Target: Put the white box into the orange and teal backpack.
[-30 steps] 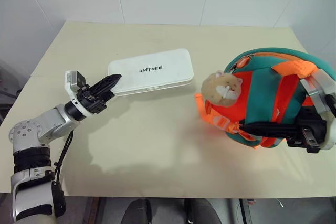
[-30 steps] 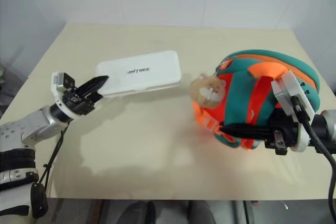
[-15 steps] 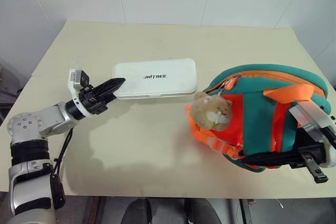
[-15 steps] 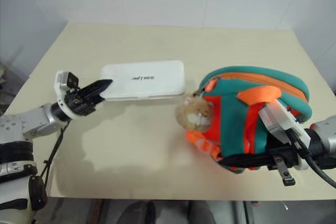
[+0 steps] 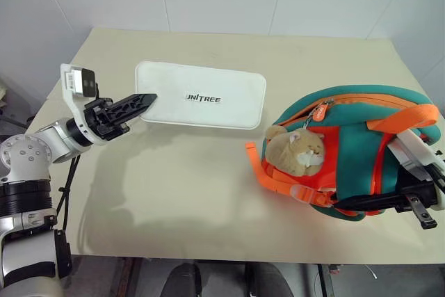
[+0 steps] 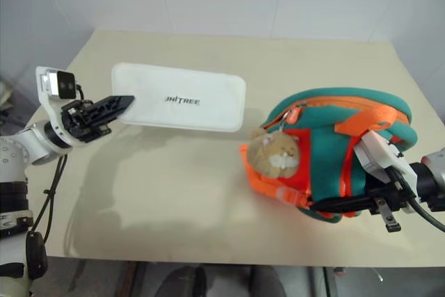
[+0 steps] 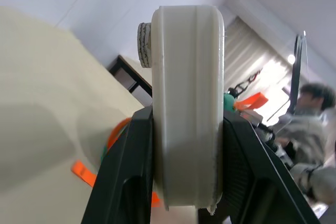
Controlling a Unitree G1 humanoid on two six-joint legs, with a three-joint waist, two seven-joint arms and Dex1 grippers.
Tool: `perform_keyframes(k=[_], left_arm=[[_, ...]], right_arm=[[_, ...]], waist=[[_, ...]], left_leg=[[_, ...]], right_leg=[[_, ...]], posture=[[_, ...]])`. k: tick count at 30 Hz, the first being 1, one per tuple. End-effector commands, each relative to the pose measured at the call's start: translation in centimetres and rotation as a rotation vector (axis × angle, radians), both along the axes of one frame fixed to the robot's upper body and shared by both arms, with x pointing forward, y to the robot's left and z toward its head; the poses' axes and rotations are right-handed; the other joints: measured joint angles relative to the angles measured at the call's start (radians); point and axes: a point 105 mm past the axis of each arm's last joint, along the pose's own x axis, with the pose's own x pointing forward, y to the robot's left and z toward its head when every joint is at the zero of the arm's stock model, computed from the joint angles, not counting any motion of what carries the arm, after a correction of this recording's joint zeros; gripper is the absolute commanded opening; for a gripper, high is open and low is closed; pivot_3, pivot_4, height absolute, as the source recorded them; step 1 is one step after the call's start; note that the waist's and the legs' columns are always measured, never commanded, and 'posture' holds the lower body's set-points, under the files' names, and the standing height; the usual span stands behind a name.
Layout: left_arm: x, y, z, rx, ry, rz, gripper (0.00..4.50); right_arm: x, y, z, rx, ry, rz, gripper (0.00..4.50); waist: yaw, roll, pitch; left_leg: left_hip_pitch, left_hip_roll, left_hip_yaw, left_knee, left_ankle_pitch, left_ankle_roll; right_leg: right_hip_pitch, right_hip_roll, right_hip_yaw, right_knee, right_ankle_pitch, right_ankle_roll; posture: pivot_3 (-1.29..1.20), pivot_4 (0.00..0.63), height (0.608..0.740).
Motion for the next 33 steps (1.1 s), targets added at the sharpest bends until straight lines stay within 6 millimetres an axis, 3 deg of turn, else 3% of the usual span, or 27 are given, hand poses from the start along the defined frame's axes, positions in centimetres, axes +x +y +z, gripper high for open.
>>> perform_keyframes(k=[1,16,23,33], left_arm=[[-0.6,-0.2,1.3,0.039,-0.184,-0.015,1.32],[0.2,-1.2,2.4,0.0,-0.496,-0.07,1.32],[0.1,-2.5,2.4,0.008,-0.541,-0.158,1.32],[2.2,-3.5,3.3,-0.012,-0.587,-0.118,1.32]], right_arm=[[0.0,0.2,0.3,-0.002,-0.01,0.028,0.58],[1.1,0.6,0.7,0.011,-0.047,0.0,0.58],[1.3,0.8,0.9,0.022,-0.063,-0.011,0.58],[1.5,1.0,0.9,0.038,-0.077,-0.026,0.58]], waist=[[0.0,0.0,0.0],[0.001,0.0,0.0],[0.001,0.0,0.0],[0.001,0.0,0.0]], left_leg=[[0.0,0.0,0.0,0.0,0.0,0.0],[0.0,0.0,0.0,0.004,0.0,0.003],[0.0,0.0,0.0,0.004,0.0,0.003],[-0.001,-0.002,0.0,0.006,0.0,0.004]], right_leg=[[0.0,0.0,0.0,0.0,0.0,0.0],[0.0,0.001,-0.001,0.004,0.0,0.0],[0.0,0.001,-0.001,0.004,0.0,0.001],[0.0,0.001,-0.001,0.006,0.001,0.001]], posture=[[0.0,0.15,0.74],[0.0,0.15,0.74],[0.0,0.15,0.74],[0.0,0.15,0.74]])
